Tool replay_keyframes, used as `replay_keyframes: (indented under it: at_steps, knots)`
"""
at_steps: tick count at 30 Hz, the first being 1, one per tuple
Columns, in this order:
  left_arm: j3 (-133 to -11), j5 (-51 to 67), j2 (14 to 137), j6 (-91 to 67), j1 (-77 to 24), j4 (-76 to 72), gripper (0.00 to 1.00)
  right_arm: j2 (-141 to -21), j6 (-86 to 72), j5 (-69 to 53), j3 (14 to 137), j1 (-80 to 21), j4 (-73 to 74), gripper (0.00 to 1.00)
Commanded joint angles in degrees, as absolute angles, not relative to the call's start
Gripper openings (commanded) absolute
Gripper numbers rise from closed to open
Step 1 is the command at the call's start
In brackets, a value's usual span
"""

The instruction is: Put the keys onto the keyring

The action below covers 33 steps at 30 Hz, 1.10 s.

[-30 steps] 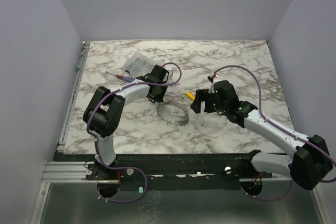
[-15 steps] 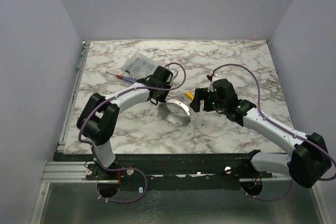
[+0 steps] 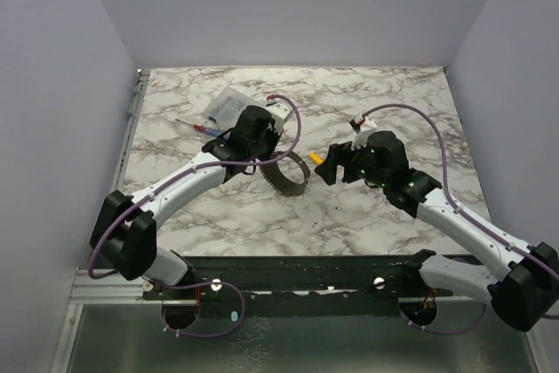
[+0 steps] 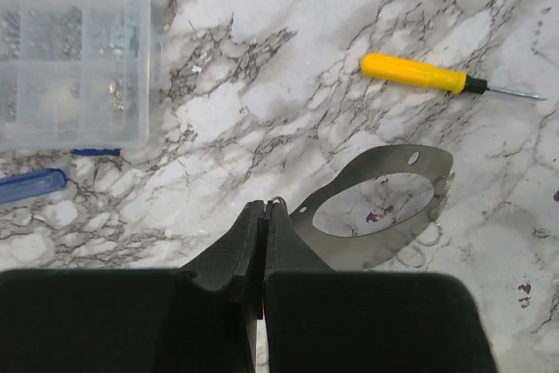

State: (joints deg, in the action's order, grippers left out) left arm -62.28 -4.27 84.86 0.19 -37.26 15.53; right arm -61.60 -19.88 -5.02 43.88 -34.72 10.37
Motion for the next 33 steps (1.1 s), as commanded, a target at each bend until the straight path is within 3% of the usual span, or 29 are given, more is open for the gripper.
replay_keyframes:
  at_steps: [1,13,22,33]
  knots:
    - [-61.1,-3.3,79.1,3.6,-38.7,11.9,0.00,-59.6,-17.5,-8.5,45.4,-34.9,7.6,0.89]
    - [-61.8,-4.4,71.6,9.2,-43.8,13.5,0.00,-52.8,-11.4,-20.2,45.3,-34.9,0.9,0.86]
    - [-60.7,8.2,66.1,9.5,-43.9,13.7,0.00,-45.1,-4.4,-32.9,33.5,-34.9,-19.9,0.80]
    - [-56.8,20.9,60.6,9.4,-43.9,13.2,0.00,-50.8,3.0,-42.0,31.1,-34.9,-32.8,0.74]
